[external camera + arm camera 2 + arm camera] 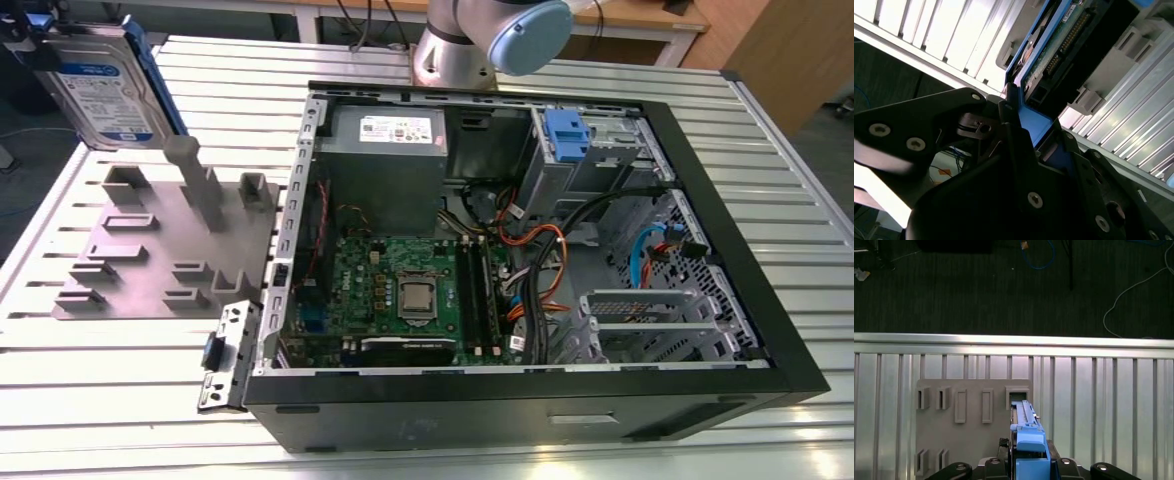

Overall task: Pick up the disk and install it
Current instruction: 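Pick up the disk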

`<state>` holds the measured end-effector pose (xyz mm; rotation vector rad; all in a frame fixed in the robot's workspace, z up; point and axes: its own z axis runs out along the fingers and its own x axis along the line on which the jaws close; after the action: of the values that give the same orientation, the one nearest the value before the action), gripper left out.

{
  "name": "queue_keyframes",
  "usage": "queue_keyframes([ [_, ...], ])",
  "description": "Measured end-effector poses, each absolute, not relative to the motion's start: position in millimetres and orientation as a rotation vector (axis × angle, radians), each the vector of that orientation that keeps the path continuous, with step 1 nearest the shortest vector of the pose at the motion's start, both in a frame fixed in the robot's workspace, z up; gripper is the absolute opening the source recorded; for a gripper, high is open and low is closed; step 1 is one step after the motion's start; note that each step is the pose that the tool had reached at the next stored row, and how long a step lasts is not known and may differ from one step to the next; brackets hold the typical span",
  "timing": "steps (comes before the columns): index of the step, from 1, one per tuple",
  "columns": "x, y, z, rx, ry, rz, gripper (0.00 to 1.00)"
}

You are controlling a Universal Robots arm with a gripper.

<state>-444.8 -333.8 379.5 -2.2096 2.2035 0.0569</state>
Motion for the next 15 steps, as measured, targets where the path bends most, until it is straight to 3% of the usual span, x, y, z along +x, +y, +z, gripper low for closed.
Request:
queue_keyframes([
  [15, -445, -334, 398, -2.211, 2.204, 0.054, 0.36],
])
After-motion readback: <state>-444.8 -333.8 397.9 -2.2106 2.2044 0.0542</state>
